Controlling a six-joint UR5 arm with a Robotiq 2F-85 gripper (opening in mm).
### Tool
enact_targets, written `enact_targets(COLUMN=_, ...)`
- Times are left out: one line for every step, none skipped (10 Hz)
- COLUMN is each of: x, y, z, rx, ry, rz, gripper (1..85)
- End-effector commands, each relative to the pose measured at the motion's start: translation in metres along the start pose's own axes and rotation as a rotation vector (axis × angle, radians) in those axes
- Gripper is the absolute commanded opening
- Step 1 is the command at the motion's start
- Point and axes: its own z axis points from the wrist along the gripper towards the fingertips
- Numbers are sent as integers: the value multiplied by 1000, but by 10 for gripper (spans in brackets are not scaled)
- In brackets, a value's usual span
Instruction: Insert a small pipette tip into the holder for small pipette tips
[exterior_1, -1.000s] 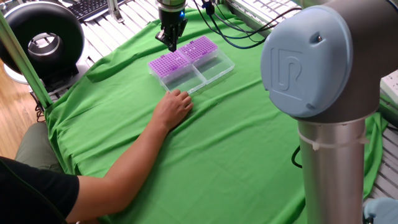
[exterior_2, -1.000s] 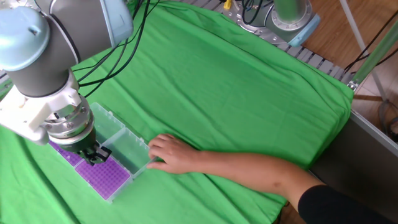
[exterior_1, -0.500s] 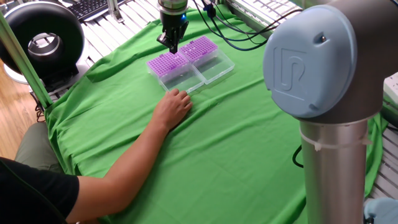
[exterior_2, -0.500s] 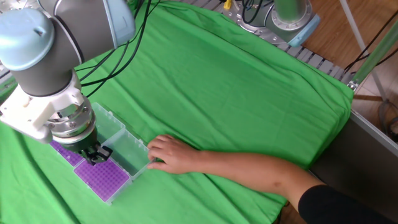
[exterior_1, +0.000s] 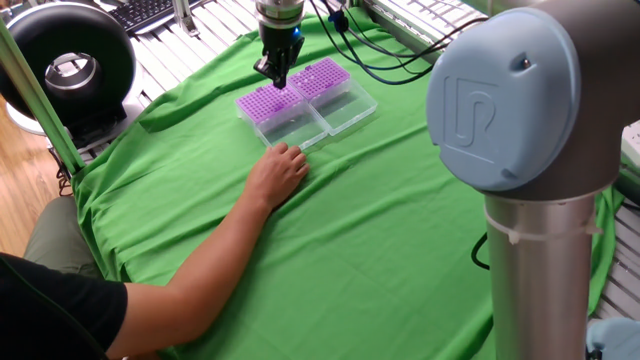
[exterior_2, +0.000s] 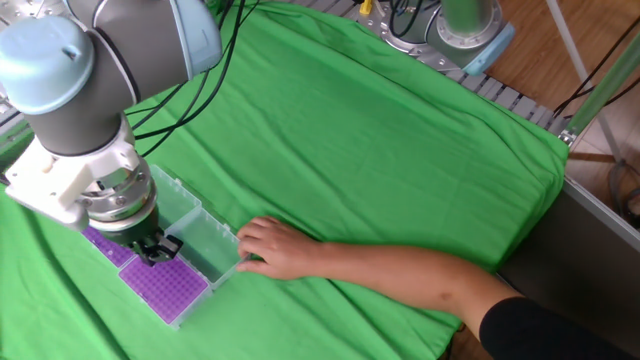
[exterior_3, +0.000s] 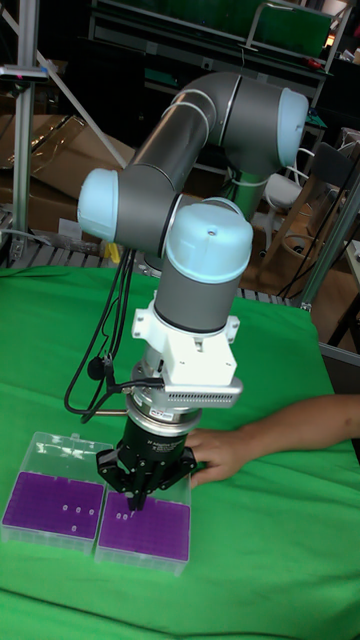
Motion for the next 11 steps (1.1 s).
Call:
enact_targets(x=-2, y=2, z=5, rx=-5, ry=-14, rz=8, gripper=10)
enact_targets(x=-2, y=3, z=6, rx=-5, ry=-14, rz=9, gripper=10)
enact_targets(x=-2, y=3, z=7, rx=-4, ry=-17, rz=9, gripper=10)
enact_targets(x=-1, y=4, z=8, rx=-4, ry=-19, rz=9, gripper=10)
enact_targets(x=-2, y=3, z=9, rx=-3, ry=-22, rz=9, gripper=10)
enact_targets(x=-2, y=3, z=11, rx=-4, ry=-25, rz=6, gripper=10)
enact_targets(x=-4, y=1, z=14, rx=-5, ry=-33, rz=-4, gripper=10)
enact_targets(x=-2, y=1, z=16, rx=-7, ry=-30, rz=-19, gripper=13)
enact_targets(x=0, y=0, z=16, rx=-5, ry=-24, rz=-44, gripper=87)
enact_targets(x=1, y=-2, z=16, rx=3, ry=-20, rz=-62, gripper=147)
enact_targets(x=3, y=-1, z=16, rx=-1, ry=-13, rz=-68, gripper=200)
